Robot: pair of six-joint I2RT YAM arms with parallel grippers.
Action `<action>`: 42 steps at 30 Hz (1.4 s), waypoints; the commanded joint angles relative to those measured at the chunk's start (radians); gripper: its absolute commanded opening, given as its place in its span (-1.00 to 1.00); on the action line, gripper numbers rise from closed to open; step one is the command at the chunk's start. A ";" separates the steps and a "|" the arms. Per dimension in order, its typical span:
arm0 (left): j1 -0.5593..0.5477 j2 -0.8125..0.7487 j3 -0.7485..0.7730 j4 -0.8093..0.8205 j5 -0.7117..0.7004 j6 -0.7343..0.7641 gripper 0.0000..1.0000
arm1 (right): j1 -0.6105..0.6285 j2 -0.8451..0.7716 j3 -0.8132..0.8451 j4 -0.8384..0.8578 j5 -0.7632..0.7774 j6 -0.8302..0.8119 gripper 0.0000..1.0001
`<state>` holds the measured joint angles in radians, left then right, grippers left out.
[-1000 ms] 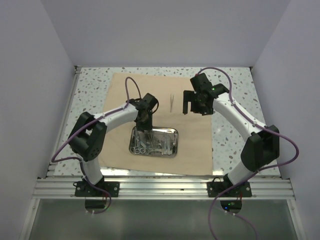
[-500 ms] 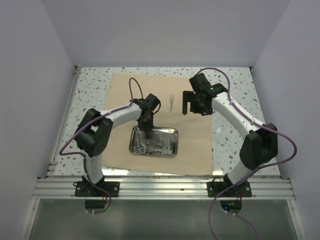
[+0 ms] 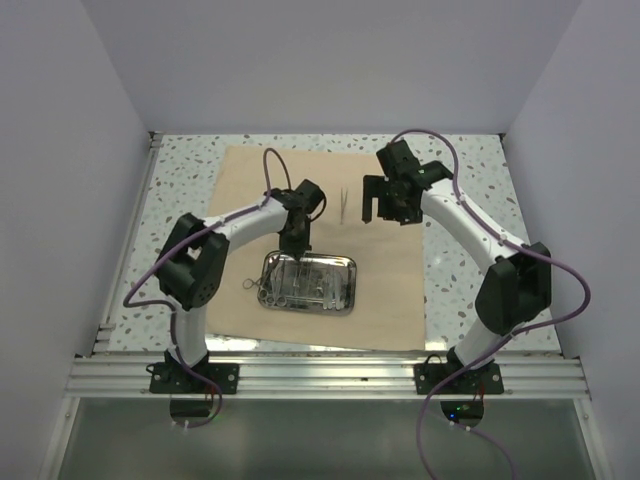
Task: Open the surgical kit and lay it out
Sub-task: Pick up the medical item from the container, then place the medical item in the surgical kit.
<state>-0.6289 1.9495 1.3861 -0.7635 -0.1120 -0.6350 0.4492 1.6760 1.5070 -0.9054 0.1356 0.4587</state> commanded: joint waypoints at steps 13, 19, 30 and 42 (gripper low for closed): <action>0.078 0.173 0.597 -0.151 0.038 0.083 -1.00 | 0.000 -0.018 0.076 -0.036 0.013 -0.014 0.82; 0.126 0.388 0.871 -0.089 0.084 0.107 -1.00 | 0.000 -0.065 0.045 -0.062 0.033 -0.011 0.83; 0.147 0.476 0.841 0.289 0.195 0.117 -1.00 | 0.000 -0.082 -0.002 -0.087 0.052 0.000 0.83; 0.143 0.529 0.863 0.337 0.281 0.080 -0.01 | 0.000 -0.067 -0.004 -0.090 0.067 0.008 0.83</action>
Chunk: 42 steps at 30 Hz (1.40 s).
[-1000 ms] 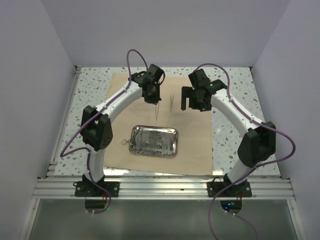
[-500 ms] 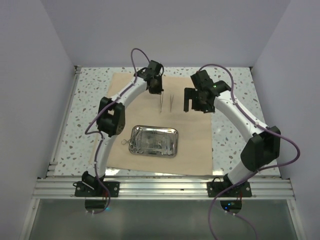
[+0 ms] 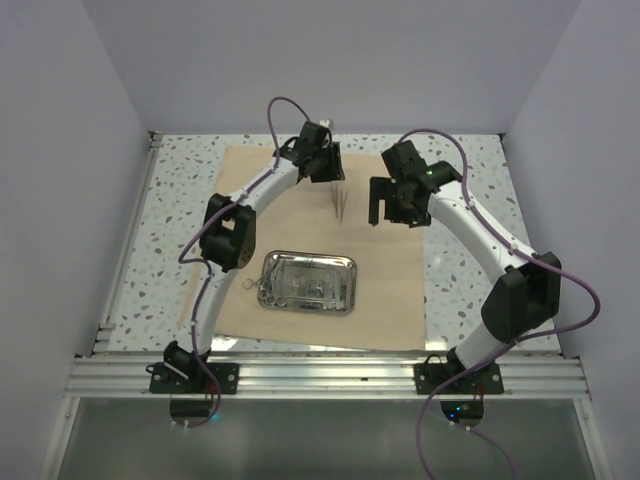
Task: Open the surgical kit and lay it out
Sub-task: Place the medical item in the surgical kit, then pick up the medical item from the container.
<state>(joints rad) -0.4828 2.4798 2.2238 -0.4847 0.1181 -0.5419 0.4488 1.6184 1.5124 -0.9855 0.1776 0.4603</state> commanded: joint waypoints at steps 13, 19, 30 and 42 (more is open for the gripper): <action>-0.016 -0.384 -0.304 -0.126 -0.024 0.063 -0.19 | 0.001 -0.057 -0.041 0.008 0.007 0.028 0.82; -0.079 -0.636 -0.719 -0.117 -0.072 0.074 -0.24 | 0.002 -0.058 -0.064 0.033 -0.024 0.029 0.82; -0.198 -0.697 -0.905 -0.135 -0.115 -0.010 -0.11 | 0.002 -0.086 -0.084 0.028 -0.035 0.009 0.82; -0.241 -0.651 -0.929 -0.187 -0.184 -0.033 -0.09 | 0.001 -0.127 -0.146 0.042 -0.040 0.018 0.82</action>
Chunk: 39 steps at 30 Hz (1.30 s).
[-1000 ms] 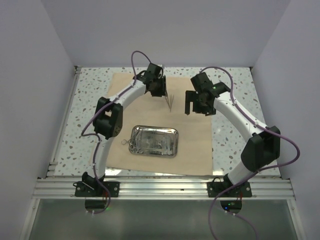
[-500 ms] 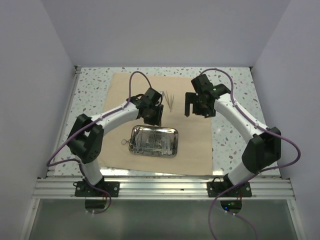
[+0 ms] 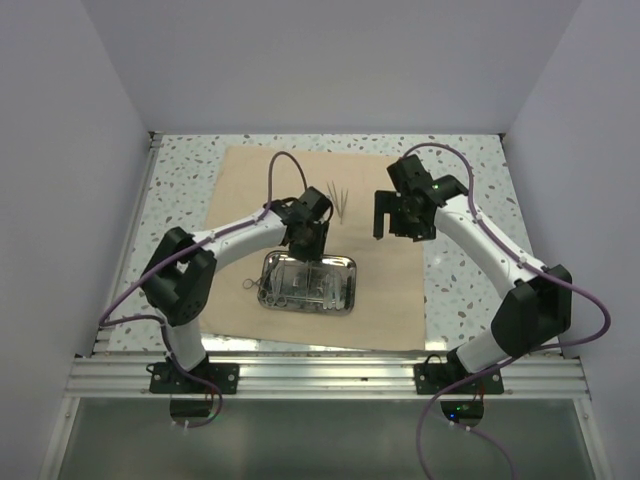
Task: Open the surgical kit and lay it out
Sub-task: Pick up the medical item from the container.
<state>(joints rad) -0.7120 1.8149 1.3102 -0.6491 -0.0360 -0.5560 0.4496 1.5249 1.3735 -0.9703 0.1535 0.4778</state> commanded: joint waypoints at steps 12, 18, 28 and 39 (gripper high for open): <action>-0.012 0.092 0.006 -0.030 -0.053 -0.022 -0.10 | 0.001 -0.023 0.006 0.024 -0.006 -0.013 0.82; -0.014 0.149 0.034 -0.026 -0.035 -0.004 -0.13 | 0.000 -0.006 0.019 0.022 -0.008 -0.016 0.82; 0.028 0.245 0.109 -0.057 -0.025 0.018 -0.68 | 0.000 0.029 0.050 0.022 -0.002 -0.019 0.82; 0.046 0.196 0.223 -0.171 -0.016 0.033 -1.00 | -0.002 0.061 0.078 0.021 0.004 -0.025 0.82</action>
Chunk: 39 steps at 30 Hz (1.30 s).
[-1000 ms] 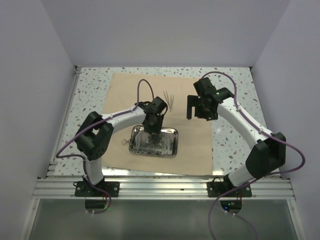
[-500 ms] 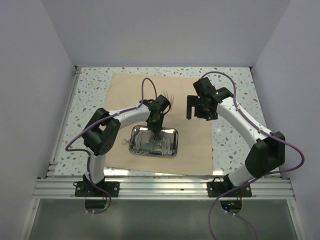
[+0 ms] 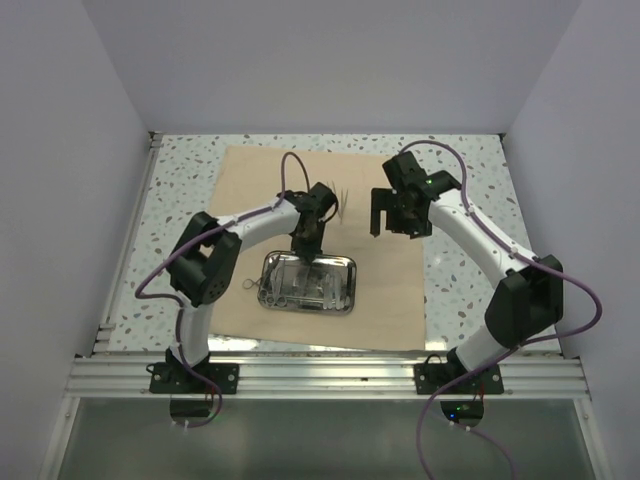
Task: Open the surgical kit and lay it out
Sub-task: Pick up the medical item from the container, then place the medical item in the surgical kit.
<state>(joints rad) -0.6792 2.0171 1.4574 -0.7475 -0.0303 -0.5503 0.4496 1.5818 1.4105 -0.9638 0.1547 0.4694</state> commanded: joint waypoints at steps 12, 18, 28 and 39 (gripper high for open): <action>0.052 0.120 0.492 -0.181 -0.043 0.049 -1.00 | -0.002 0.012 0.048 0.014 0.009 -0.017 0.82; 0.112 0.288 0.701 -0.081 -0.083 0.075 -1.00 | -0.002 -0.009 0.036 0.002 0.011 -0.018 0.82; 0.170 0.390 0.709 0.272 -0.020 0.059 -1.00 | -0.002 -0.022 0.015 -0.027 0.025 -0.021 0.82; 0.171 0.445 0.798 0.329 0.026 0.058 0.04 | -0.002 0.029 0.048 -0.029 0.019 -0.018 0.82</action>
<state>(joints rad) -0.5076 2.4611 2.2158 -0.4812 -0.0273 -0.4881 0.4496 1.5948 1.4193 -0.9813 0.1658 0.4660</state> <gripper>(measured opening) 0.467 0.910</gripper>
